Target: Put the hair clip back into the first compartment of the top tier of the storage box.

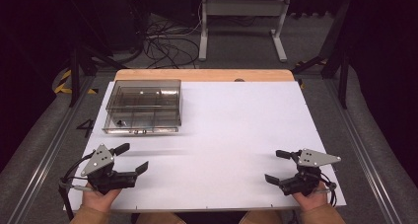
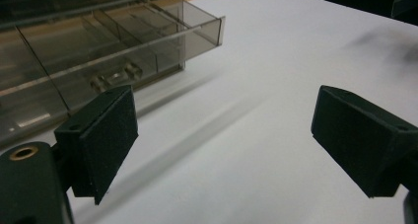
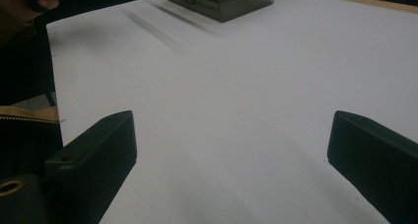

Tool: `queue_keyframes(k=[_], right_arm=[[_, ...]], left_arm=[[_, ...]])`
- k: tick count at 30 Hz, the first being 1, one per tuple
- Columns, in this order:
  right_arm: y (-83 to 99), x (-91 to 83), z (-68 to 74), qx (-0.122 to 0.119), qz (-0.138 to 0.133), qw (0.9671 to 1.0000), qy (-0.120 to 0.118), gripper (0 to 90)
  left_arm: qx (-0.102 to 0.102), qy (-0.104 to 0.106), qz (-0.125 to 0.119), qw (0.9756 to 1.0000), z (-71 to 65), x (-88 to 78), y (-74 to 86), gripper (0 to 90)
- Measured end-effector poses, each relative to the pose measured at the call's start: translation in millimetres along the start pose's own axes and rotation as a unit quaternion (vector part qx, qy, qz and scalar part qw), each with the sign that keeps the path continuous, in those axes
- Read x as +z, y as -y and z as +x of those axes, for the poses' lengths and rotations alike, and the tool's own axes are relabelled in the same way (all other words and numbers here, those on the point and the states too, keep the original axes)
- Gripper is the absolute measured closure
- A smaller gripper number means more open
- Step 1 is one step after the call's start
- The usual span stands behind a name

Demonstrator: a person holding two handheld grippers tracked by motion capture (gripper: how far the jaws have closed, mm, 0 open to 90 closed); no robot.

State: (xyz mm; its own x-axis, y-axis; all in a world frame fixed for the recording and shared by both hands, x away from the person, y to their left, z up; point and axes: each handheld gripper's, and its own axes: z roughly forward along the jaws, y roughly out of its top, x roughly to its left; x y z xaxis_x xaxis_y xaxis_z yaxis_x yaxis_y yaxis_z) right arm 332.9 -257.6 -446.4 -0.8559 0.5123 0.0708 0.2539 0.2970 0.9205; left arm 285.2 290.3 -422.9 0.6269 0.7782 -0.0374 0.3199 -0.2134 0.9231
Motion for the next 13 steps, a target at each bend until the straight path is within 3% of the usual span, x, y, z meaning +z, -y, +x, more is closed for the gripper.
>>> queue_keyframes(k=[3,7,13], right_arm=[[0.0,-0.1,0.1,0.0,0.0,1.0,0.0,5.1],[0.1,0.3,0.0,0.0,0.0,1.0,0.0,5.0],[0.1,1.2,0.4,-0.001,0.0,1.0,-0.001,5.0]], left_arm=[[-0.012,0.004,0.0,0.9999,0.6,2.3,11.0,10.4],[-0.007,0.0,0.01,0.9999,0.8,6.3,23.4,10.2],[0.01,-0.005,-0.003,0.9999,0.9,2.8,22.4,9.8]])
